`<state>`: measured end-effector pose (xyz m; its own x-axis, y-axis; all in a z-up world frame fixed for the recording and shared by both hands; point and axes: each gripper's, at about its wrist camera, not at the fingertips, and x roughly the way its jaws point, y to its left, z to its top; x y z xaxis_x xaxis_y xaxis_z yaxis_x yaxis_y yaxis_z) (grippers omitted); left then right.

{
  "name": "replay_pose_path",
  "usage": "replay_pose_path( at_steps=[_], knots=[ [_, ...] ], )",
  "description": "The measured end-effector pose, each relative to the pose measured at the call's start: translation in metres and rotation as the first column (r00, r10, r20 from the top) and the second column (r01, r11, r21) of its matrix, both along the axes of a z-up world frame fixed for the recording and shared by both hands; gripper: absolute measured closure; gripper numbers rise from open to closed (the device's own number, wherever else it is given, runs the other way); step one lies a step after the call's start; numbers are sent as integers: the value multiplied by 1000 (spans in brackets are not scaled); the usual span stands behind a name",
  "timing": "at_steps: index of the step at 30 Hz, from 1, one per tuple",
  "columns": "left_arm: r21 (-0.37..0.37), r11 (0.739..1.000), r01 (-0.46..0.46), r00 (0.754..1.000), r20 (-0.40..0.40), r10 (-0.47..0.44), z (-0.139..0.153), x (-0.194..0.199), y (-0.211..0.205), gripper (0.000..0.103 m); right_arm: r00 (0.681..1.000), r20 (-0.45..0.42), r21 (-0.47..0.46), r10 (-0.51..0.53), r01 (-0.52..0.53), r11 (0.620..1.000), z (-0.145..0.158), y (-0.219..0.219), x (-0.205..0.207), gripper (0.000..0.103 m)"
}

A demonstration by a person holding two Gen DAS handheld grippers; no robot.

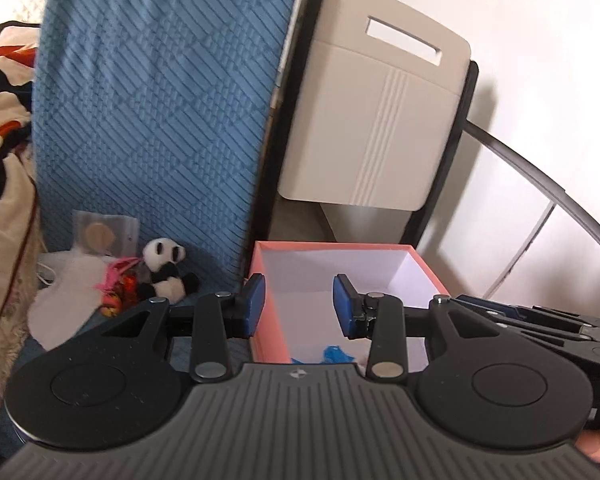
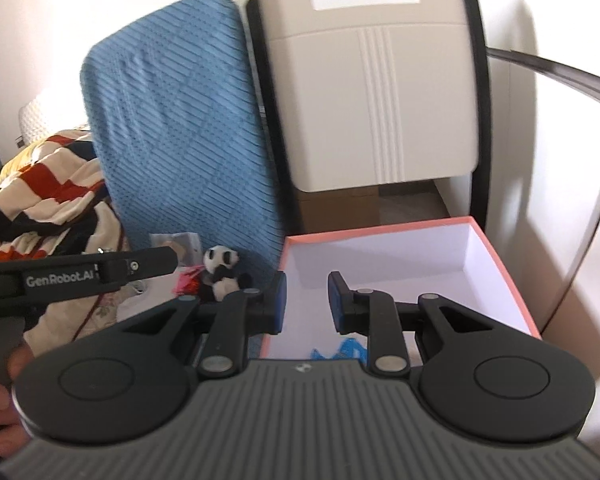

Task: Organize soft objects
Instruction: 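Withdraw both tools from the box back toward the cushion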

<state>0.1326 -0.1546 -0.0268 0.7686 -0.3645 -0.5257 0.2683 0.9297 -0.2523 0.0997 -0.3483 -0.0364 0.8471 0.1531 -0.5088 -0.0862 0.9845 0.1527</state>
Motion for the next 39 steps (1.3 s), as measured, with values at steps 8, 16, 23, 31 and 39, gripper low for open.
replay_pose_path(
  at_steps=[8,16,23,31,39],
  knots=[
    [3,998,-56,998,27,55,-14,-10,45,60,999,1,-7,53,-53,999,-11,40,-5,76],
    [-6,993,-118,993,9,118,-31,-17,78,60,996,-19,-13,93,-93,996,-36,67,-6,76],
    [3,994,-113,994,-5,113,-50,-24,86,60,992,-39,-20,117,-118,993,-60,84,-7,76],
    [2,993,-115,993,-20,115,-66,-29,95,60,989,-54,-26,134,-135,990,-75,97,-14,76],
    [10,992,-129,991,-39,129,-82,-36,112,60,986,-67,-19,152,-153,988,-91,109,-16,76]
  ],
)
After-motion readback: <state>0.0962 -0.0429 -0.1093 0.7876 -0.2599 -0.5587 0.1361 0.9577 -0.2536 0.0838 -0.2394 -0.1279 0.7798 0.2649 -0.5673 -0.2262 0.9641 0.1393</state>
